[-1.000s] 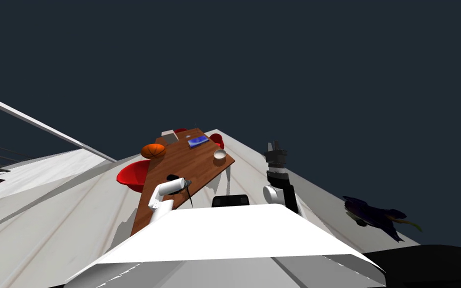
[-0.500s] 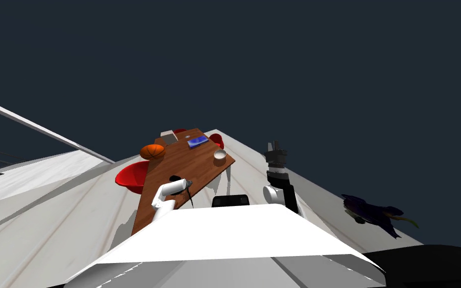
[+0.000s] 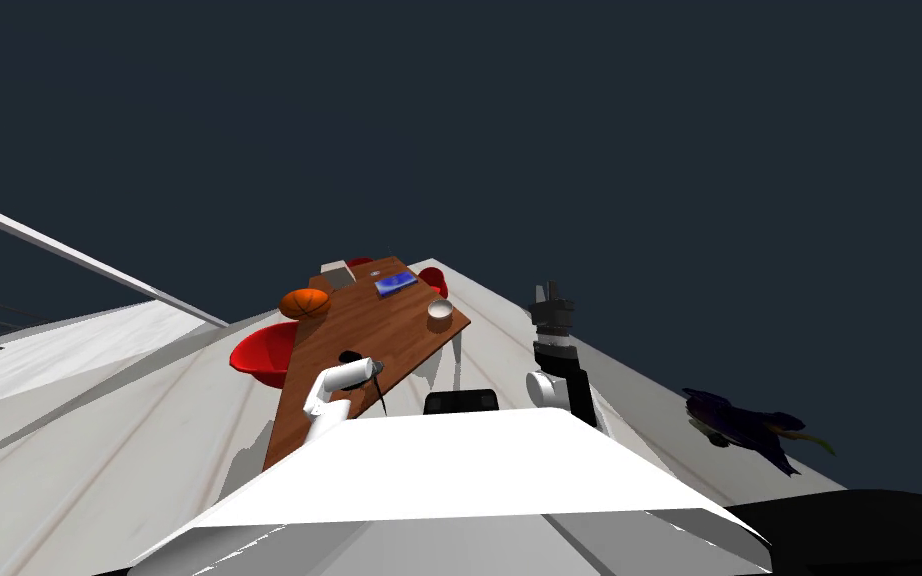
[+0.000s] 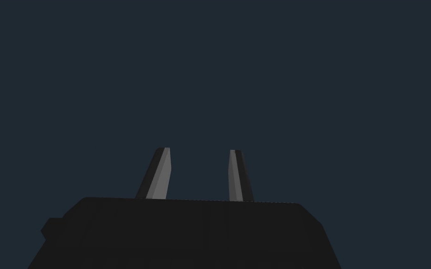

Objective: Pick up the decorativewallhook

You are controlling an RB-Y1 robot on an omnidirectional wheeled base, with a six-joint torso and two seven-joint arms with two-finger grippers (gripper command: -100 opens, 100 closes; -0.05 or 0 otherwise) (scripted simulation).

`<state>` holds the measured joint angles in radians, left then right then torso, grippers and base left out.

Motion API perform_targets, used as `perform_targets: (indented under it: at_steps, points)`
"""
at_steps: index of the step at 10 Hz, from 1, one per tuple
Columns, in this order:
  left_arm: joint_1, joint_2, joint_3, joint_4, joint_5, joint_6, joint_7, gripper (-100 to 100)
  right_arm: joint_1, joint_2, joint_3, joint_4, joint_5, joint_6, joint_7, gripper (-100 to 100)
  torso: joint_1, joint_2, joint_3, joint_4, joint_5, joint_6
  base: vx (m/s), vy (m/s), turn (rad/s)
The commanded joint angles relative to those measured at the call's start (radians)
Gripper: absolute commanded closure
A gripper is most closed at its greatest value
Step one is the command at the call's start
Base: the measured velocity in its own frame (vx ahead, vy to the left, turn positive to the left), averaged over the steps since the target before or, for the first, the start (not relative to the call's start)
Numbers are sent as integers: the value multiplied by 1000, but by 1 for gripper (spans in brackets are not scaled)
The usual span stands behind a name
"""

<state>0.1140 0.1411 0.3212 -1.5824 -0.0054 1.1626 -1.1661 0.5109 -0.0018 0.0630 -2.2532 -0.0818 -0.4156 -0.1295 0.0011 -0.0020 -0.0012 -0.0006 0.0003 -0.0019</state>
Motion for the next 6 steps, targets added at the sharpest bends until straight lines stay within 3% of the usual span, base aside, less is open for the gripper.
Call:
perform_targets:
  at_steps: [1, 2, 3, 5, 6]
  points:
    - [0, 0, 0, 0, 0, 0, 0, 100, 0, 0, 0, 0, 0, 0, 0, 0, 0, 0, 0, 0, 0, 0, 0, 0, 0]
    - [0, 0, 0, 0, 0, 0, 0, 0, 0, 0, 0, 0, 0, 0, 0, 0, 0, 0, 0, 0, 0, 0, 0, 0, 0]
    - [3, -3, 12, -35, 5, 32, -19, 100, 0, 0, 0, 0, 0, 0, 0, 0, 0, 0, 0, 0, 0, 0, 1, -23, 45]
    - [6, -5, 24, -70, 11, 65, -38, 100, 0, 0, 0, 0, 0, 0, 0, 0, -3, 1, 0, 0, -1, 0, -5, -42, 41]
    - [8, -6, 19, -60, 8, 51, -30, 100, 0, 0, 0, 0, 0, 0, 0, 0, -3, 1, 0, 0, -1, 0, -1, -21, 9]
